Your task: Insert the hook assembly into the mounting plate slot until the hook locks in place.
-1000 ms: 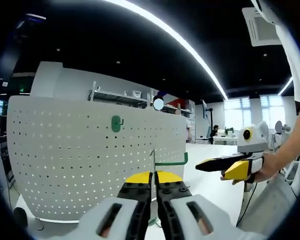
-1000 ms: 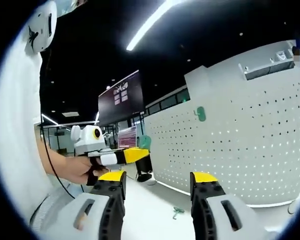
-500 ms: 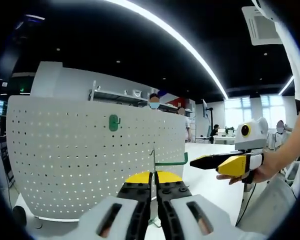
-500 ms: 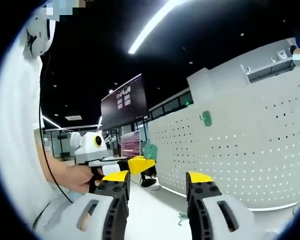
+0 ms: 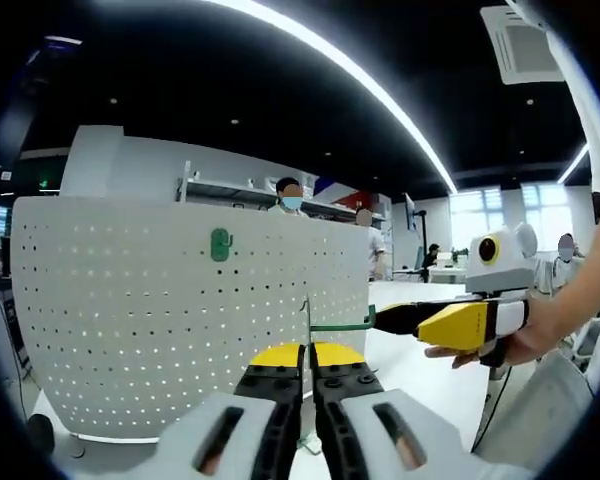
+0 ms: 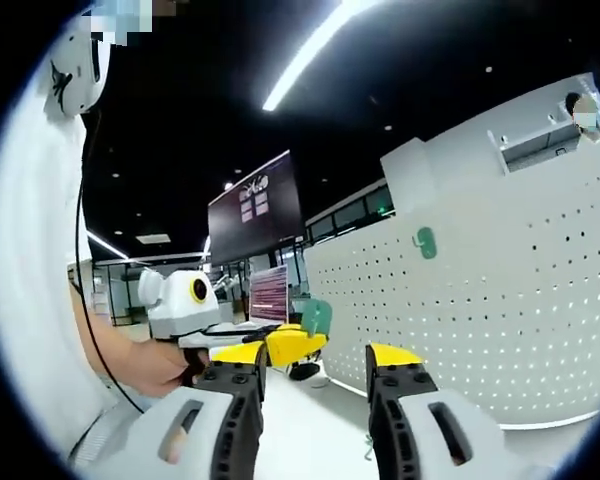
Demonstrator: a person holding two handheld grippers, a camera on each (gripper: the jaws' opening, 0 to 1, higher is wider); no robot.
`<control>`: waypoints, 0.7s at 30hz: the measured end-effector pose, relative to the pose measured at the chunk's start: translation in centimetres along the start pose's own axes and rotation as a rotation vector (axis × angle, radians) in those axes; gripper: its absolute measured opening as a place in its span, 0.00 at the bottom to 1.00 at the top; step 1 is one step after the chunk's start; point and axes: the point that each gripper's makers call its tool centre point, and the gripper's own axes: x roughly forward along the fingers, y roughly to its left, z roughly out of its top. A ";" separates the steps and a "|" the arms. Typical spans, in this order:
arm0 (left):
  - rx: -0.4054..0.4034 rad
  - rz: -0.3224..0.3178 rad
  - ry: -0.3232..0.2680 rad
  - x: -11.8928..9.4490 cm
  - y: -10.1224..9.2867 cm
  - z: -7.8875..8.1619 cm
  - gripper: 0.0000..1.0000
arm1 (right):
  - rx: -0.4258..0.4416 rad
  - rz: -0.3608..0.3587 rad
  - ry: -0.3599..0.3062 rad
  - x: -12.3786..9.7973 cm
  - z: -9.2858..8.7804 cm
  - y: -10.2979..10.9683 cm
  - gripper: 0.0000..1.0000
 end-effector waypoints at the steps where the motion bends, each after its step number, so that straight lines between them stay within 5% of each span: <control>1: 0.001 0.002 0.001 0.0 0.0 0.0 0.02 | 0.002 0.002 -0.003 0.1 0.1 0.0 0.36; 21: -0.005 -0.017 -0.002 0.6 -1.7 0.0 0.02 | 0.008 0.017 -0.004 1.5 0.6 0.2 0.24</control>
